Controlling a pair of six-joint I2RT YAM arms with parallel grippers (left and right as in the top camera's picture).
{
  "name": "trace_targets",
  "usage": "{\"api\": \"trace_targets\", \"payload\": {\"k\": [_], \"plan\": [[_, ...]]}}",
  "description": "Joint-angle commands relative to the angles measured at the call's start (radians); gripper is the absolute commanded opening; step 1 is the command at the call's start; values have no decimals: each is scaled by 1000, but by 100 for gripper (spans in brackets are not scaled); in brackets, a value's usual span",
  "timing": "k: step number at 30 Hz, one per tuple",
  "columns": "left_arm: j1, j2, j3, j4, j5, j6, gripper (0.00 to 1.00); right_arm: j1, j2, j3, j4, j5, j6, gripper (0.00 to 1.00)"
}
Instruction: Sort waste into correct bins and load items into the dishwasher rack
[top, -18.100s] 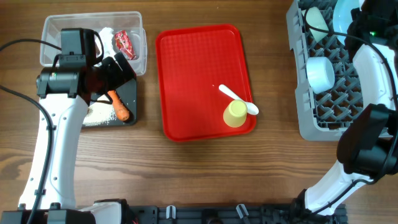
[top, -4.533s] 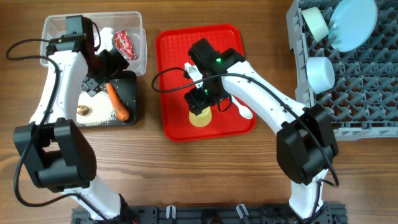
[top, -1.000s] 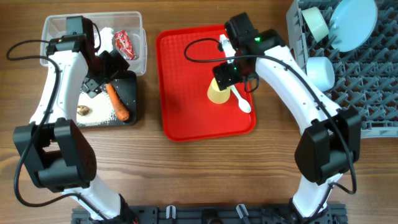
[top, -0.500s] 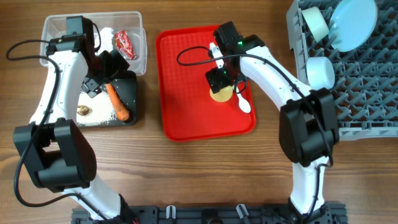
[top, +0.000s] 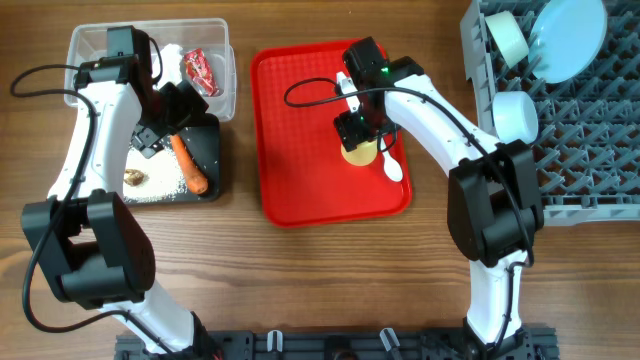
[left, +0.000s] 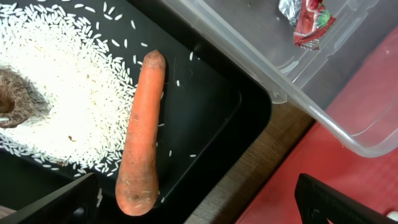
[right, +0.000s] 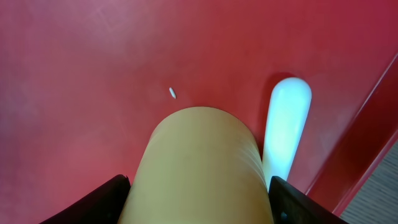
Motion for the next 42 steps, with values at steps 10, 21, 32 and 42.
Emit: {"api": "trace_targets", "payload": {"k": [10, 21, 32, 42], "plan": [[2, -28, 21, -1, -13, 1, 100, -13, 4, 146, -195, 2, 0, 68], [2, -28, 21, -1, -13, 1, 100, -12, -10, 197, -380, 2, -1, 100], [2, -28, 21, -1, -13, 1, 100, -8, -10, -17, -197, -14, -1, 100], [2, -28, 21, -1, -13, 1, 100, -8, -10, -43, -168, -13, 2, 82]]}}
